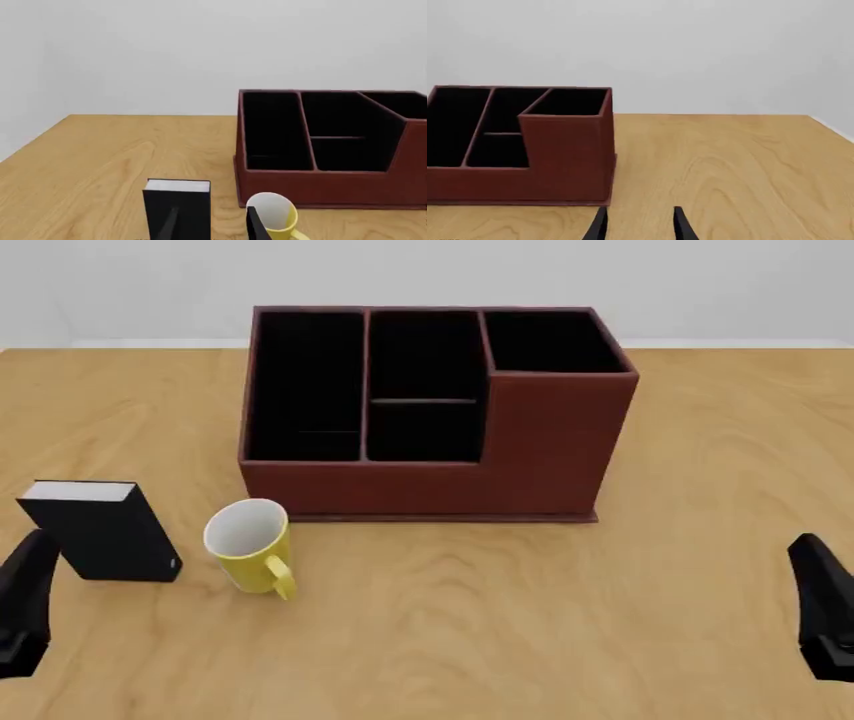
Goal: Pick up the yellow and white mug and place it to the right of the caddy.
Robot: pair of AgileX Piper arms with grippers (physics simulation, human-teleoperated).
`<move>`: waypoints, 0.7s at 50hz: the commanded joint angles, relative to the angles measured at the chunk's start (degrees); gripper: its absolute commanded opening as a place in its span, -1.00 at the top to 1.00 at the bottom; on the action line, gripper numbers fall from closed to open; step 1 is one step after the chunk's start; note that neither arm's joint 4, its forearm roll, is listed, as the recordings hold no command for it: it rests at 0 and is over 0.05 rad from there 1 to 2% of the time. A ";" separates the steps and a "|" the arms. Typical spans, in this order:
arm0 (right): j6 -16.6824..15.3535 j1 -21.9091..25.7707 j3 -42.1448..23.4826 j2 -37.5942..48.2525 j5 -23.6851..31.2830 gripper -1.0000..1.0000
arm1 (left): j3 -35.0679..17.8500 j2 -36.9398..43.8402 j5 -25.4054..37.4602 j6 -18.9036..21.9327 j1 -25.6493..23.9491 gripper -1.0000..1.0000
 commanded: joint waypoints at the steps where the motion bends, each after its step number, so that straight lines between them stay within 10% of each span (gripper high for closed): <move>1: -0.43 1.45 0.27 0.55 -0.63 -1.00 | 1.41 0.00 -1.23 1.27 -0.88 -1.00; 35: -3.96 12.44 0.37 11.85 -8.29 -1.00 | -0.70 -0.06 -0.45 1.01 -2.33 -1.00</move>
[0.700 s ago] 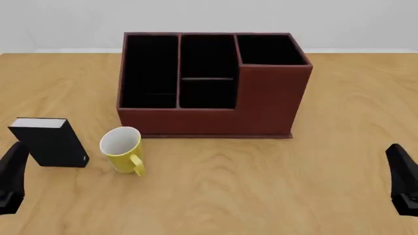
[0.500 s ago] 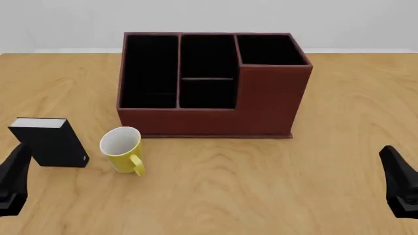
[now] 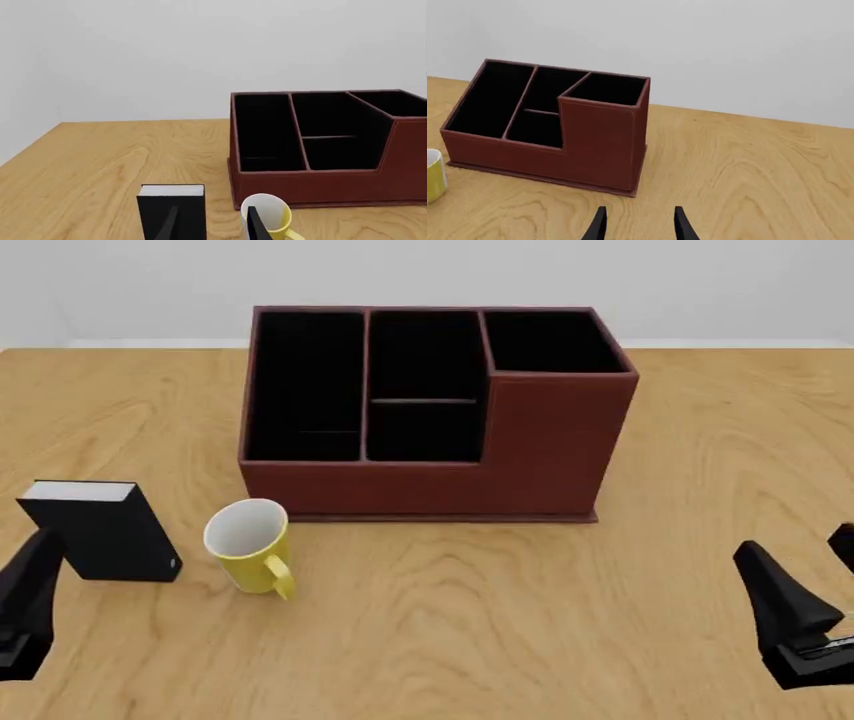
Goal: Pick up the yellow and white mug and place it to the right of the caddy.
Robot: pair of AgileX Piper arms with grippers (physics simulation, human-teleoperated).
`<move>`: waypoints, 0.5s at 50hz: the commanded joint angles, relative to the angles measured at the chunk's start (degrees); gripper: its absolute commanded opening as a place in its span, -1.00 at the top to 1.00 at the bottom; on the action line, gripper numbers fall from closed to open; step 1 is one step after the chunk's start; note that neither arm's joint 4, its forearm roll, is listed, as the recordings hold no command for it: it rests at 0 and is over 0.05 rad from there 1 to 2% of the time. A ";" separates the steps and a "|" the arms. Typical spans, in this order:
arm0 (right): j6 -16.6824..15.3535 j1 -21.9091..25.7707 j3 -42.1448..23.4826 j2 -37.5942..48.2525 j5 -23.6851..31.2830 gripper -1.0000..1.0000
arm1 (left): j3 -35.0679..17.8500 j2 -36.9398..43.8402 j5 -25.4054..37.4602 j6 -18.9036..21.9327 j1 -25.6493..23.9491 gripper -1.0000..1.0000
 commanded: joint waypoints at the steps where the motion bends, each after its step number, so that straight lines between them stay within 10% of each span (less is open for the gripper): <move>1: -1.30 3.64 0.26 5.63 -4.90 -1.00 | -0.68 -0.02 0.22 0.19 -0.37 -1.00; 25: -1.98 9.51 0.48 16.00 -14.67 -1.00 | -0.74 -0.02 -0.24 0.51 -1.73 -1.00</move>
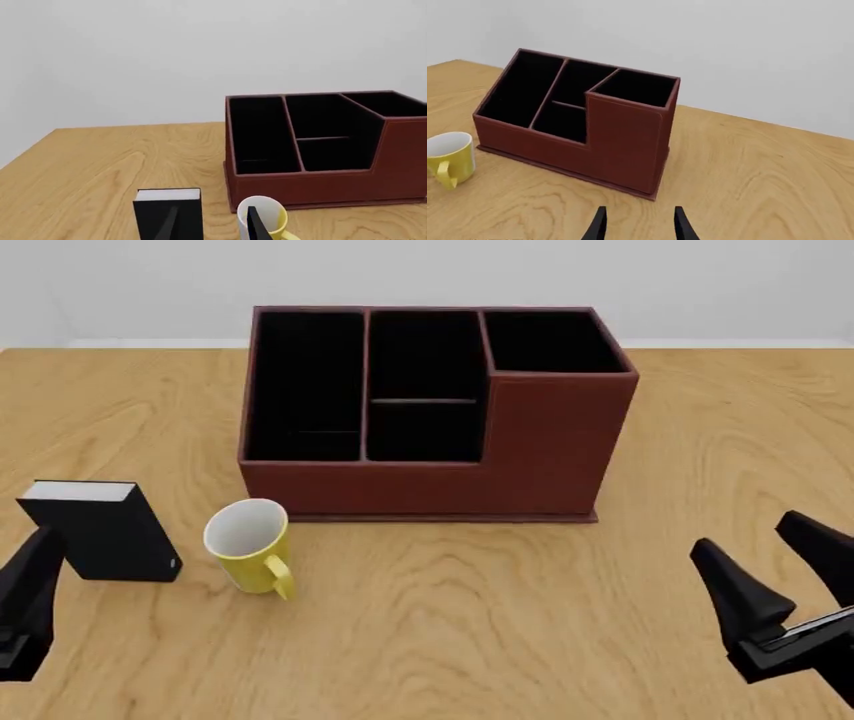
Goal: Pick up the yellow and white mug and place it to the right of the caddy.
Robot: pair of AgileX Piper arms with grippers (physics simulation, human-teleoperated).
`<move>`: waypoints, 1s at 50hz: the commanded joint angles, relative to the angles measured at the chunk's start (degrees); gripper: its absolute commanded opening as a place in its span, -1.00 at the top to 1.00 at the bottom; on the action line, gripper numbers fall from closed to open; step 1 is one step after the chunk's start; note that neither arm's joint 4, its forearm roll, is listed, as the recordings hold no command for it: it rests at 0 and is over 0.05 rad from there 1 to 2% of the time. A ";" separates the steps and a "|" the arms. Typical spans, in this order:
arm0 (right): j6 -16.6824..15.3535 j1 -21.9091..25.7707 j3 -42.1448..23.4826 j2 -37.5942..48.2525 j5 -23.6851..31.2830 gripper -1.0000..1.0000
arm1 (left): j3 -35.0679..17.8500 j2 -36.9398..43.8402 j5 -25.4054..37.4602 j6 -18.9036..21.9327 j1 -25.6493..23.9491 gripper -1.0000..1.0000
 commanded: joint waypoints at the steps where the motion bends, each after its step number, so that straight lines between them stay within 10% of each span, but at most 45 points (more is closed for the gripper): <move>1: -0.24 2.74 0.08 5.00 -4.74 -1.00 | -0.35 -0.01 0.12 -0.04 -0.33 -1.00; 50: -0.33 9.77 0.11 24.63 -23.36 -1.00 | 0.14 -0.01 -0.40 -0.26 -0.81 -1.00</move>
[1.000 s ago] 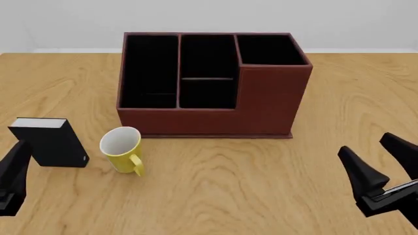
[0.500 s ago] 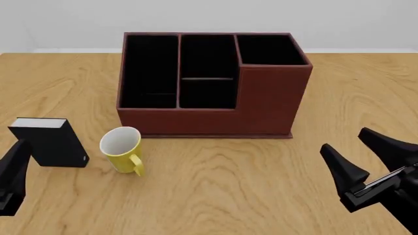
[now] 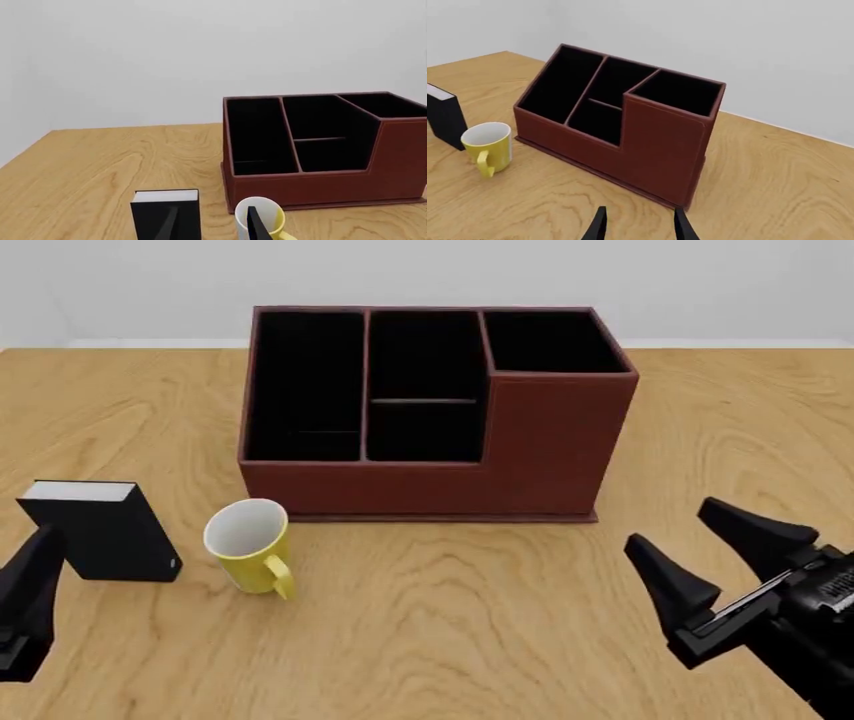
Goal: Pick up the yellow and white mug and place it to the right of the caddy.
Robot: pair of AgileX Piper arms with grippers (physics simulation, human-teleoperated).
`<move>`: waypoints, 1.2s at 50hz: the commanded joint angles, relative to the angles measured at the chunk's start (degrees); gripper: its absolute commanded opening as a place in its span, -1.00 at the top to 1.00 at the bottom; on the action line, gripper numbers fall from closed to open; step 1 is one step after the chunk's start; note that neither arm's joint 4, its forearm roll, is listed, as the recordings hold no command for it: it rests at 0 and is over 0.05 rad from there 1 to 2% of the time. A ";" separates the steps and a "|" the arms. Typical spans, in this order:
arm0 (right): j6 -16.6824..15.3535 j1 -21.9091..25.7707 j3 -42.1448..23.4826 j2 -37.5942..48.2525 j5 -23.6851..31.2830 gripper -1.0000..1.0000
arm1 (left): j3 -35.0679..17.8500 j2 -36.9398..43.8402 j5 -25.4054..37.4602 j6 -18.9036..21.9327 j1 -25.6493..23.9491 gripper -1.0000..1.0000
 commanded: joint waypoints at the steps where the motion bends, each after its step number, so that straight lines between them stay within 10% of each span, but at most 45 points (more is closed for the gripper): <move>1: -0.11 1.03 0.00 3.92 -3.74 -1.00 | 0.19 0.00 -0.22 -0.08 -0.17 -1.00; 60: -0.14 9.60 -3.90 21.88 -17.98 -1.00 | -0.85 -0.01 0.32 -0.69 -0.50 -1.00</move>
